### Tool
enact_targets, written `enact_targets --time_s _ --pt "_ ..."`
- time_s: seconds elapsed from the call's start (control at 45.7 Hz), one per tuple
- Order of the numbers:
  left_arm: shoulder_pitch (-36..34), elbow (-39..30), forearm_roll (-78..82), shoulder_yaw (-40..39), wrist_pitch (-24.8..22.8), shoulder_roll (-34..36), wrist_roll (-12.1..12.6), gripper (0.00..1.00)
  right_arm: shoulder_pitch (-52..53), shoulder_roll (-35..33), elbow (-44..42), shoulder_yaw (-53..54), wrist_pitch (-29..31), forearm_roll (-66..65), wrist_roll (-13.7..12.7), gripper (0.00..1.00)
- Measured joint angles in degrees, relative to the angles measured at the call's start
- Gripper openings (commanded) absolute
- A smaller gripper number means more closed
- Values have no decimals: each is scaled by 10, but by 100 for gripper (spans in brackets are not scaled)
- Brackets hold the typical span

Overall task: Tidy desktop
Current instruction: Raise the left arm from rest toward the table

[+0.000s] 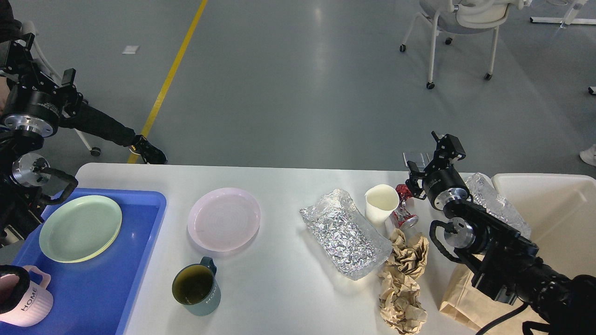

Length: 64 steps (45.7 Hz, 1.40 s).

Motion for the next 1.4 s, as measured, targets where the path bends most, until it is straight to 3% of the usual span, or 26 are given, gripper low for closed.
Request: enact_targets --time_s 0.678,0.766,0.853,1.007,1.4 --pt "1 0 1 5 -1 -1 -14 96 0 0 -1 0 -1 0 0 100" --pt "1 0 5 11 -22 4 -14 97 0 0 -1 0 -1 0 0 100" --pt "1 0 10 26 -77 12 -8 96 0 0 -1 0 -1 0 0 100" --pt "-22 1 12 144 -135 44 0 96 0 0 -1 0 -1 0 0 100" --pt "-67 0 14 573 -166 97 2 97 0 0 -1 0 -1 0 0 100"
